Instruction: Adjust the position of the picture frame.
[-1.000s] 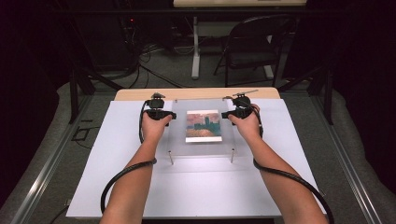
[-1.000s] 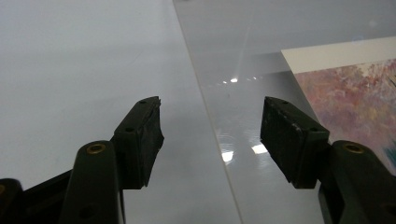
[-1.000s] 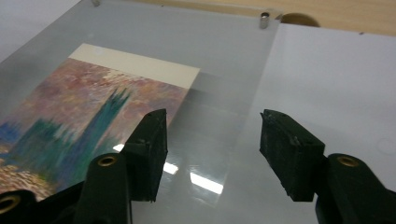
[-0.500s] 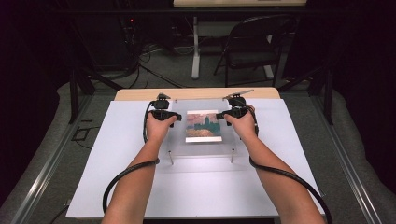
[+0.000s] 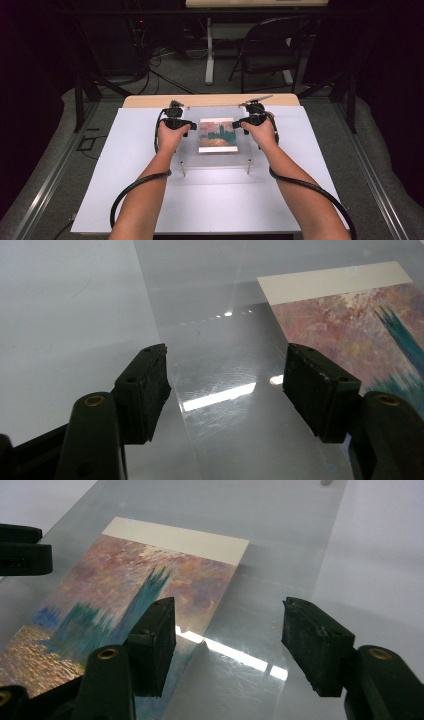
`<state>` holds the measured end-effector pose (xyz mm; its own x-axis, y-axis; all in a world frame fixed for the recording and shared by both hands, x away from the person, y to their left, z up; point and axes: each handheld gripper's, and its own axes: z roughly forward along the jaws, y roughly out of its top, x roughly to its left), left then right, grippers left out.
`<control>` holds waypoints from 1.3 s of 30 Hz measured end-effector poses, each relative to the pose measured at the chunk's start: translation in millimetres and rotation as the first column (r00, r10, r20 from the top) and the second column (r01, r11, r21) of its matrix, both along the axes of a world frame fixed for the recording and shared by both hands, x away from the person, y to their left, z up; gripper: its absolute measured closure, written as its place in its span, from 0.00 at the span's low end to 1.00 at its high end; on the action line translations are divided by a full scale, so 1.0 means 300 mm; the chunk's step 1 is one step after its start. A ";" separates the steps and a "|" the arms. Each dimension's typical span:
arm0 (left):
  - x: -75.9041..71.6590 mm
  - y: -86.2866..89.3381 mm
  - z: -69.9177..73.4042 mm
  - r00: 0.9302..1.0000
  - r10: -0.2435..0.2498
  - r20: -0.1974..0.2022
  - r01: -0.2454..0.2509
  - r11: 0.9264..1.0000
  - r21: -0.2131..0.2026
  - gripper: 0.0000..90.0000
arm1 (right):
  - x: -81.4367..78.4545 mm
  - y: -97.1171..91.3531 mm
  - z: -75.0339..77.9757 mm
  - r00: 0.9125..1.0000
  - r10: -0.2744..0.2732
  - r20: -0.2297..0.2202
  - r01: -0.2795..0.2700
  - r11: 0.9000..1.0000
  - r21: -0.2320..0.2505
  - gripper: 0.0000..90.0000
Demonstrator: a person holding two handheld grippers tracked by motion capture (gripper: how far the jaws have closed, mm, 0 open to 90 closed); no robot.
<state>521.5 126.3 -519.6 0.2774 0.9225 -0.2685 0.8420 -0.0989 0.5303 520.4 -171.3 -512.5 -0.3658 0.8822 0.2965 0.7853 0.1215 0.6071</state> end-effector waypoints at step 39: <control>0.017 0.008 -0.028 0.997 0.004 -0.078 -0.013 0.994 -0.108 0.25 | 0.022 -0.022 -0.057 0.992 -0.023 -0.127 0.033 0.997 0.075 0.31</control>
